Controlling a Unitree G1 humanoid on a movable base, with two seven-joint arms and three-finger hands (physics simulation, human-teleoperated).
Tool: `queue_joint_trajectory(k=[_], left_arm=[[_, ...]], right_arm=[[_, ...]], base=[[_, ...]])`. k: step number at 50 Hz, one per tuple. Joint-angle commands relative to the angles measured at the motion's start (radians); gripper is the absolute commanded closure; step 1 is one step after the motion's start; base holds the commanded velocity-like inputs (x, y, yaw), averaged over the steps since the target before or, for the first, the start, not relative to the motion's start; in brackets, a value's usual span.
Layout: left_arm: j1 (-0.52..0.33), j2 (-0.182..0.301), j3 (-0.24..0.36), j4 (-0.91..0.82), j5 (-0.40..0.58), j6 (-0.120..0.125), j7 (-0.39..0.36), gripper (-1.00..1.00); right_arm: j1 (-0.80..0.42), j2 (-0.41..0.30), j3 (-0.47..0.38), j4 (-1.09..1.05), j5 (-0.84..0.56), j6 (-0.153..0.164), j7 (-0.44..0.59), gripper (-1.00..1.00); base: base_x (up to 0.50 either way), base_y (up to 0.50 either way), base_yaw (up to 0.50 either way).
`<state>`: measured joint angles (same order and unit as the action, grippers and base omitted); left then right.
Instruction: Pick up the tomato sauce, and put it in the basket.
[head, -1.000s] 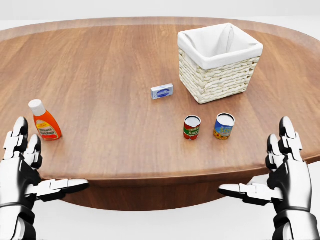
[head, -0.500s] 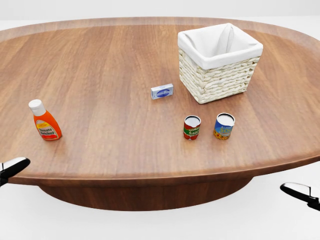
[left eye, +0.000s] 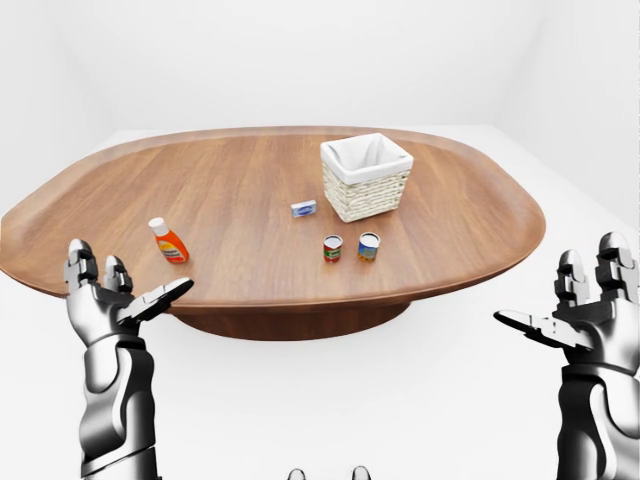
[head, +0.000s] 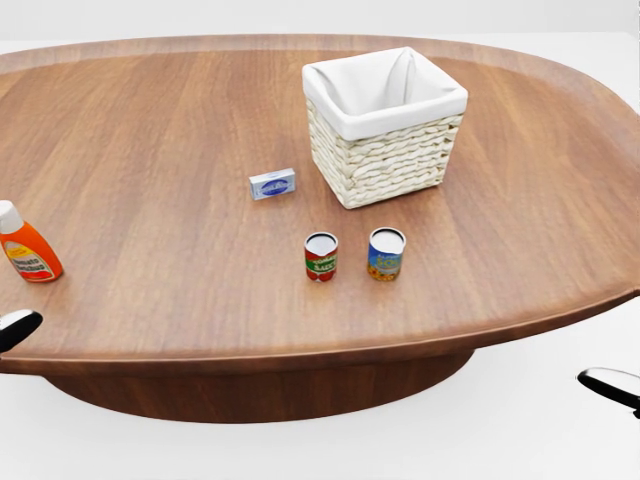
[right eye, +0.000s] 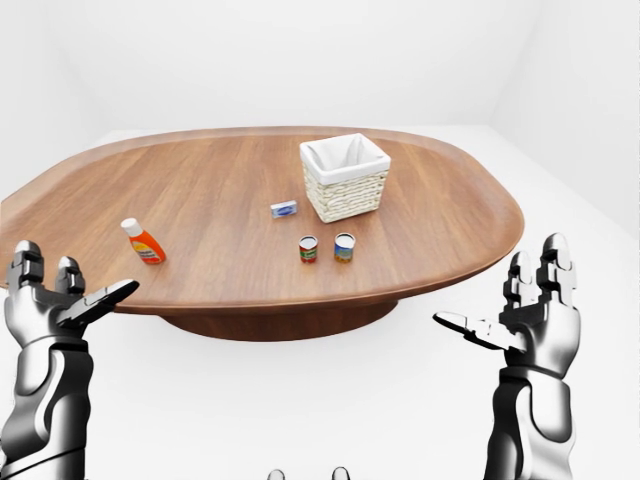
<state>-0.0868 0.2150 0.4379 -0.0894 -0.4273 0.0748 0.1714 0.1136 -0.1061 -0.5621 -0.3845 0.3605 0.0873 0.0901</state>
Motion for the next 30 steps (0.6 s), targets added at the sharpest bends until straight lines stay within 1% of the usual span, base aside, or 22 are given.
queue_joint_trajectory(k=[1, 5, 13, 30], left_arm=[[-0.001, -0.006, -0.014, 0.007, 0.009, -0.007, -0.001, -1.0], [0.0, -0.004, -0.007, 0.003, 0.004, -0.004, -0.001, -1.0], [-0.003, -0.007, -0.017, 0.012, 0.015, -0.009, -0.002, -1.0], [-0.003, -0.009, -0.019, 0.008, 0.018, -0.006, -0.001, -1.0]], right_arm=[[0.003, 0.001, -0.009, -0.006, 0.009, 0.0, 0.007, -1.0], [0.003, 0.002, -0.007, -0.008, 0.009, 0.0, 0.009, -1.0], [0.0, 0.0, 0.0, 0.01, 0.003, 0.0, 0.017, -1.0], [-0.008, -0.012, 0.007, 0.07, 0.004, 0.0, 0.028, -1.0]], base=[[0.0, -0.39, 0.0], [0.0, -0.39, 0.0], [0.0, -0.38, 0.0], [0.0, -0.39, 0.0]])
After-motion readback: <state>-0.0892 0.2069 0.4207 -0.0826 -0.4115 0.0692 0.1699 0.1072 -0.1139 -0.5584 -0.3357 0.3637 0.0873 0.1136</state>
